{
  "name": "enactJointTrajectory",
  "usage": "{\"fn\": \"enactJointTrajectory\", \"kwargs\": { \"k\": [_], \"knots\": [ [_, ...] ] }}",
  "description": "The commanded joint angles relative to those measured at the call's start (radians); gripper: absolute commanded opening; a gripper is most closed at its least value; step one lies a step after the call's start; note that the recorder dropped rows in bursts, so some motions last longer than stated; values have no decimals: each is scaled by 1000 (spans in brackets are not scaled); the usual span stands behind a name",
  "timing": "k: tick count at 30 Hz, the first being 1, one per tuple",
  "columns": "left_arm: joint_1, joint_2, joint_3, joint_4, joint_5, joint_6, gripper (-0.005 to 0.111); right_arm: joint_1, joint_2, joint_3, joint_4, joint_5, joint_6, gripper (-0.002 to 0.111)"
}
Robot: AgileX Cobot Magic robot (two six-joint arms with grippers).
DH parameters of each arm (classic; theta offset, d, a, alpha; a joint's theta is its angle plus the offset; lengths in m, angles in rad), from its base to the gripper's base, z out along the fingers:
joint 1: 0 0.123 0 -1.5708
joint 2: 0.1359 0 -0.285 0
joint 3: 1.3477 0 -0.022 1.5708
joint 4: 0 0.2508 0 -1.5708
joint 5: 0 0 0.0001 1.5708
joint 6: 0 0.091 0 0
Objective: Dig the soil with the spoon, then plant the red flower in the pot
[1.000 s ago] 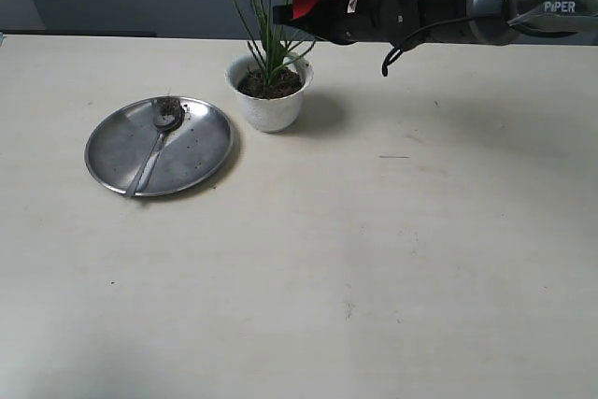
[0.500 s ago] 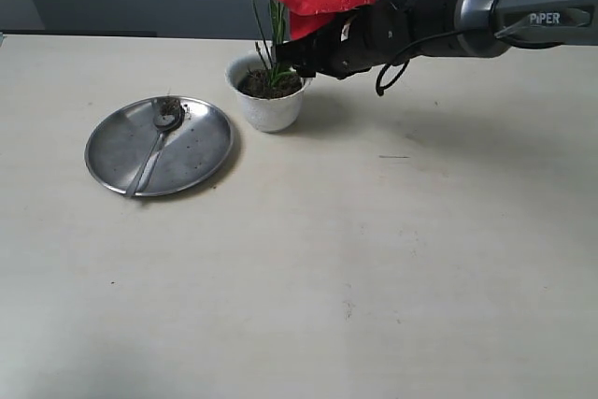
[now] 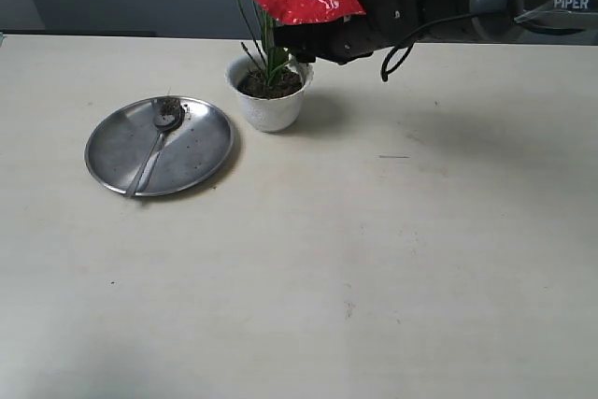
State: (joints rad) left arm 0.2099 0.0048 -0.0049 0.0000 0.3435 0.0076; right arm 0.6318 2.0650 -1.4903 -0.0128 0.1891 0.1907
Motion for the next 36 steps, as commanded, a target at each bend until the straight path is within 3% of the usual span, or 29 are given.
{"fn": "enactJointTrajectory", "kwargs": {
  "k": [1, 16, 36],
  "knots": [
    [-5, -5, 5, 0, -9, -1, 0, 21, -10, 7, 13, 5, -7, 56],
    [-5, -5, 5, 0, -9, -1, 0, 49, -81, 7, 20, 76, -7, 55],
    [-5, -5, 5, 0, -9, -1, 0, 49, -132, 9, 45, 347, -77, 55]
  ]
}}
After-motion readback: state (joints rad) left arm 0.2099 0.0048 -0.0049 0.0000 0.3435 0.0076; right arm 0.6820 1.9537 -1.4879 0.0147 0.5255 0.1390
